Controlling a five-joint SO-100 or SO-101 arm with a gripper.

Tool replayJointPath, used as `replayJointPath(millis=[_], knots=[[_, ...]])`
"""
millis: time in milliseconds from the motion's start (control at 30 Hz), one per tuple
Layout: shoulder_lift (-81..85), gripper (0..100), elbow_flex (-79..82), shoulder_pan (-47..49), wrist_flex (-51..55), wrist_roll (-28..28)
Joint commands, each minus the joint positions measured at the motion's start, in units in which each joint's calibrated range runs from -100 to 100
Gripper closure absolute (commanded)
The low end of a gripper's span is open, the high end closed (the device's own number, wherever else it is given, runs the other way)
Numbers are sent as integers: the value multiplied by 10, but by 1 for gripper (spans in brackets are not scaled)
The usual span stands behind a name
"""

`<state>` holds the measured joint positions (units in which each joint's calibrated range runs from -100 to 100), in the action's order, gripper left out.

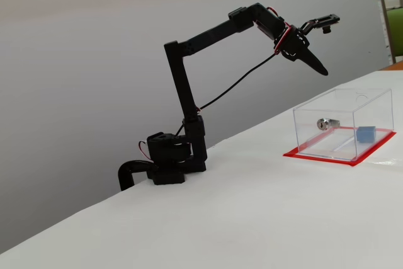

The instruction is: Pick the blue lego brick and place it into the transparent box

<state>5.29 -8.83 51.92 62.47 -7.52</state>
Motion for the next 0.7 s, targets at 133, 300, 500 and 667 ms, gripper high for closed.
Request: replayJointPath(millis=[133,300,500,667], knots=[[25,97,-16,-9,-11,9],[62,98,-8,-30,-8,7],[114,98,-6,-72,-7,9],[195,98,48,-134,-15,5]])
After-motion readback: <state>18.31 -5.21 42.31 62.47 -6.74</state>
